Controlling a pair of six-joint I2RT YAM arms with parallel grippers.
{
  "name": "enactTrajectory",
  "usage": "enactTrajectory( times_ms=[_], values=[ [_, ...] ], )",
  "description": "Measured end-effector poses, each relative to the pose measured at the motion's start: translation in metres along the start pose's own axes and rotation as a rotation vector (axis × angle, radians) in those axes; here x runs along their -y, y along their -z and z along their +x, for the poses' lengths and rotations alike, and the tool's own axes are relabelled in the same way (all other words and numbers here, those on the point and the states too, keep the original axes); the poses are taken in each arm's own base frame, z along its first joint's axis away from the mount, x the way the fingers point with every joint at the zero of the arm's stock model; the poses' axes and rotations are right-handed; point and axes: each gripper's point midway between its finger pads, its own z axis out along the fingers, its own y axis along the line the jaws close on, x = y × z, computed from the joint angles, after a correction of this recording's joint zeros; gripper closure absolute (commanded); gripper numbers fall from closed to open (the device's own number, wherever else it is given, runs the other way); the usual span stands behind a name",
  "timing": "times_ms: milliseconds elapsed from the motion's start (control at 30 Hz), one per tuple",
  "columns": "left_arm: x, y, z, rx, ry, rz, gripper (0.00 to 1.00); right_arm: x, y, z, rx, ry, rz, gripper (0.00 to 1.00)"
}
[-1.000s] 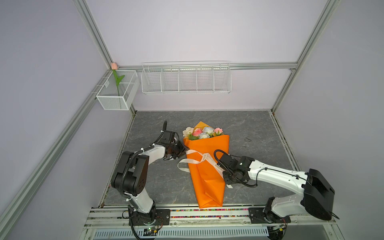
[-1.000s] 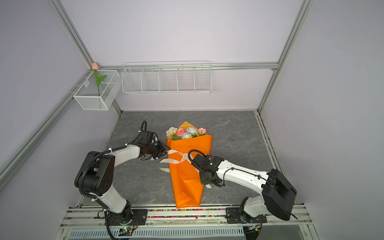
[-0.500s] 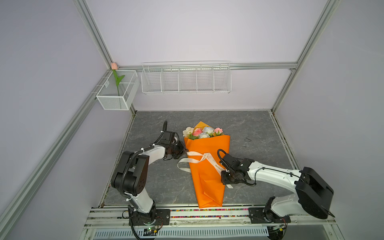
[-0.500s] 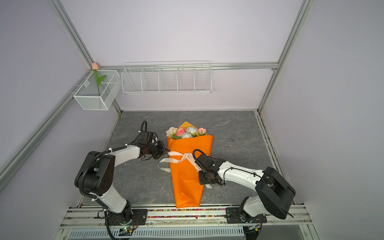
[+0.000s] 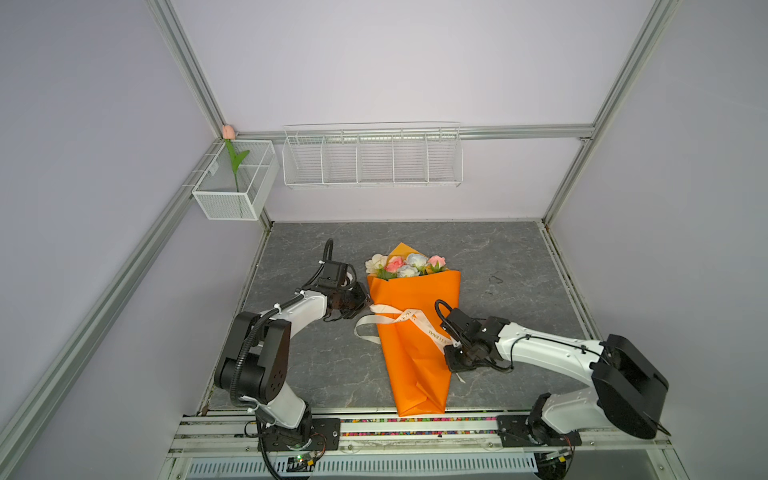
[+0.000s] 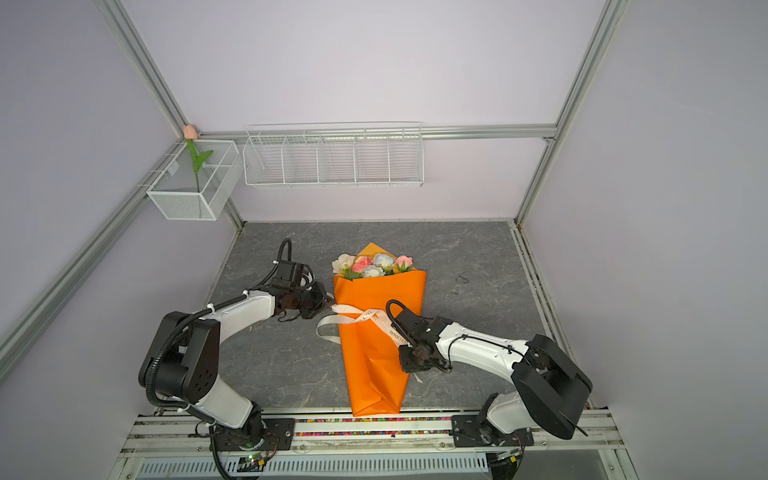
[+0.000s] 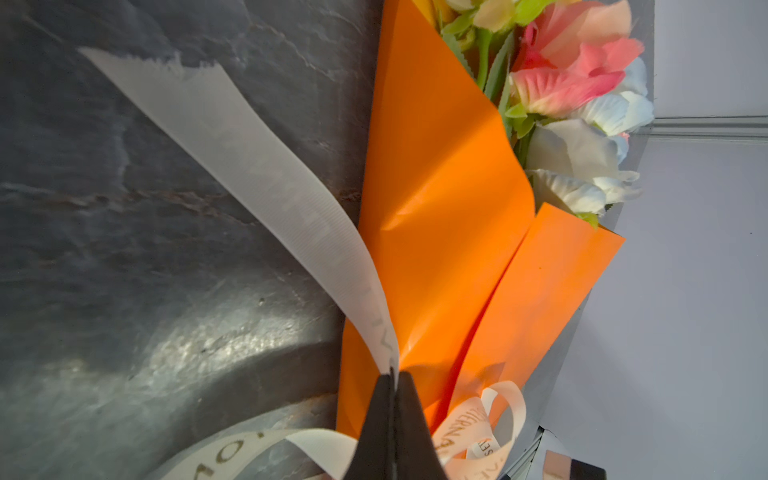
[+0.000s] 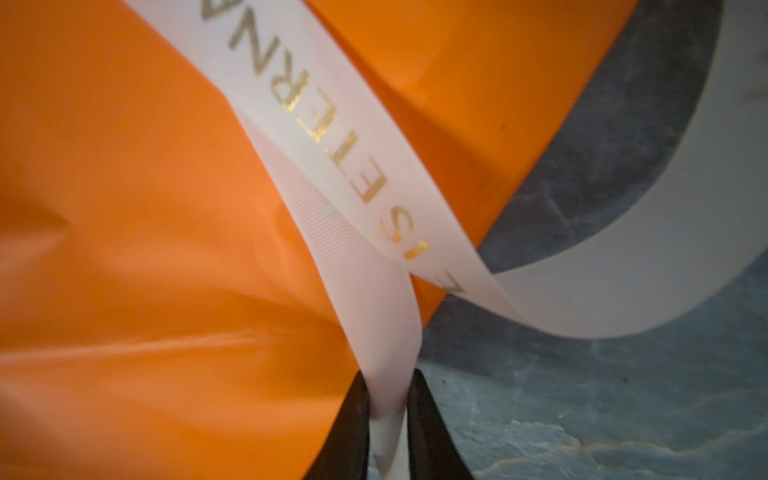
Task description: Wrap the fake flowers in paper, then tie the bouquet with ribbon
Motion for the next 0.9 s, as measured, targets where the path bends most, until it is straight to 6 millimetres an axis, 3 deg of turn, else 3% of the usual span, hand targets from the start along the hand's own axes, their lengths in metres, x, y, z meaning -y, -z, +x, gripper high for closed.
enactTrajectory(
  times_ms=[233, 433, 733, 900],
  values=[
    [0.0, 0.004, 0.002, 0.0, -0.018, -0.005, 1.0, -0.004, 0.009, 0.0, -0.012, 0.021, 0.01, 0.92],
    [0.011, 0.019, -0.004, 0.042, -0.064, -0.003, 1.0, 0.001, 0.027, -0.001, 0.005, 0.023, 0.045, 0.94],
    [0.017, 0.052, -0.009, 0.136, -0.12, -0.032, 1.0, 0.029, 0.057, 0.011, 0.052, -0.068, 0.14, 0.94],
    [0.006, 0.072, -0.004, 0.195, -0.124, -0.073, 1.0, 0.069, 0.093, 0.005, 0.191, -0.198, 0.218, 0.94]
  ],
)
